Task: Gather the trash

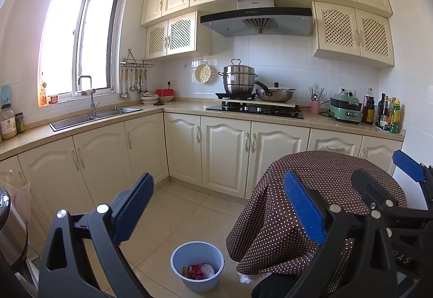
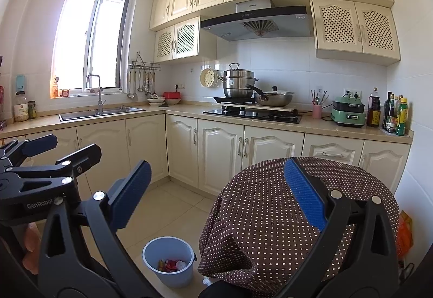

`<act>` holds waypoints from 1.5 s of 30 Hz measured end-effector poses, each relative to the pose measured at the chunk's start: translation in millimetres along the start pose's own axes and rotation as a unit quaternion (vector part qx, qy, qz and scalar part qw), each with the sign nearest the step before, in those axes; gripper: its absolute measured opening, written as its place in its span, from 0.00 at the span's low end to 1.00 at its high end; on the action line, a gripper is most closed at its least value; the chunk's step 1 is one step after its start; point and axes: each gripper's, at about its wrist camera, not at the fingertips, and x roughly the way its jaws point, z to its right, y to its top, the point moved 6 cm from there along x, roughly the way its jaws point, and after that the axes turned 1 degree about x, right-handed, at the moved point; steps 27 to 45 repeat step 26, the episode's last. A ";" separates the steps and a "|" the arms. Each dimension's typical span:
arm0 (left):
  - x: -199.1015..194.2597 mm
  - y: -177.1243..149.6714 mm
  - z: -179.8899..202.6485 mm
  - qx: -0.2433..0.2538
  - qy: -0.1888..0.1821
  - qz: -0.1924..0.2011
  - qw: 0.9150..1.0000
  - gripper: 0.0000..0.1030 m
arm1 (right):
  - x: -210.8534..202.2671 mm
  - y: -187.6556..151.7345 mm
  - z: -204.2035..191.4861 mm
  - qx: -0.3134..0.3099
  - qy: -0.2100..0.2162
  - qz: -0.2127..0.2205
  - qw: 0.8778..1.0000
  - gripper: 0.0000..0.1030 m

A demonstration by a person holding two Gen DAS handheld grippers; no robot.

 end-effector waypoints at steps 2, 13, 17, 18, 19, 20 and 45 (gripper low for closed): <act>1.7 0.6 -0.3 0.001 0.000 -0.001 1.000 0.92 | 1.5 0.0 -0.3 0.000 0.000 -0.001 1.000 0.94; 11.2 -5.5 0.5 0.005 0.003 -0.012 1.000 0.92 | 10.1 -3.9 -1.4 0.004 0.000 -0.010 1.000 0.94; 20.3 -10.5 0.0 0.008 0.005 -0.022 1.000 0.92 | 16.8 -10.3 -0.8 0.006 0.000 -0.019 1.000 0.94; 22.1 -11.5 1.6 0.009 0.006 -0.024 1.000 0.92 | 19.6 -12.5 -0.4 0.007 0.000 -0.023 1.000 0.94; 26.1 -13.8 1.8 0.009 0.007 -0.029 1.000 0.92 | 22.6 -15.1 0.2 0.008 0.001 -0.027 1.000 0.94; 30.7 -16.6 2.0 0.010 0.008 -0.035 0.999 0.92 | 25.9 -18.1 1.1 0.010 0.001 -0.032 0.999 0.94; 64.7 -35.0 0.3 0.014 0.019 -0.077 0.997 0.92 | 53.2 -39.7 14.4 0.026 0.004 -0.069 0.997 0.94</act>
